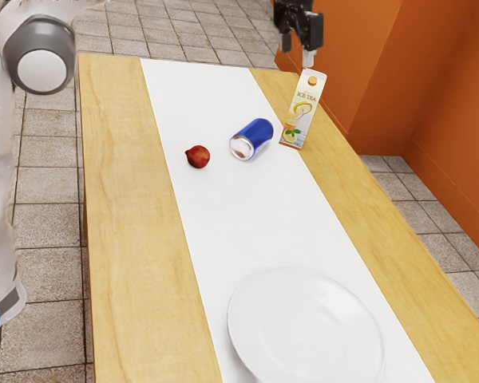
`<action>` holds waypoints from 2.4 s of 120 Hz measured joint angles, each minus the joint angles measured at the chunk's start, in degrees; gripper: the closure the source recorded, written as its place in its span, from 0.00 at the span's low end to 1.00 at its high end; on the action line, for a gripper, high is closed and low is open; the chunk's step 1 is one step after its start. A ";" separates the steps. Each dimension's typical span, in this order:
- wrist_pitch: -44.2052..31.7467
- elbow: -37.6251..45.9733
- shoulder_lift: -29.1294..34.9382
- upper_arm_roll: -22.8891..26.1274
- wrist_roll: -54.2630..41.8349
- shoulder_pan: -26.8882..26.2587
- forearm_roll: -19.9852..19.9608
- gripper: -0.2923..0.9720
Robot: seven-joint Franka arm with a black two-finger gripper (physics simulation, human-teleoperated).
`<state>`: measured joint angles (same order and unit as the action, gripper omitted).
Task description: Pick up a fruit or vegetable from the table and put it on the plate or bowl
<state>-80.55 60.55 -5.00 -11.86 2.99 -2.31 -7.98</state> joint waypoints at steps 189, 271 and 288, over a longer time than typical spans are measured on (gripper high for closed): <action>-18.14 57.10 15.88 -2.82 8.12 7.12 7.46 0.25; -26.18 59.87 12.43 -5.09 8.77 7.47 7.54 0.25; -27.62 59.81 11.42 -5.65 8.83 7.57 7.54 0.25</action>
<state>-108.17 120.35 6.42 -17.51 11.82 5.26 -0.44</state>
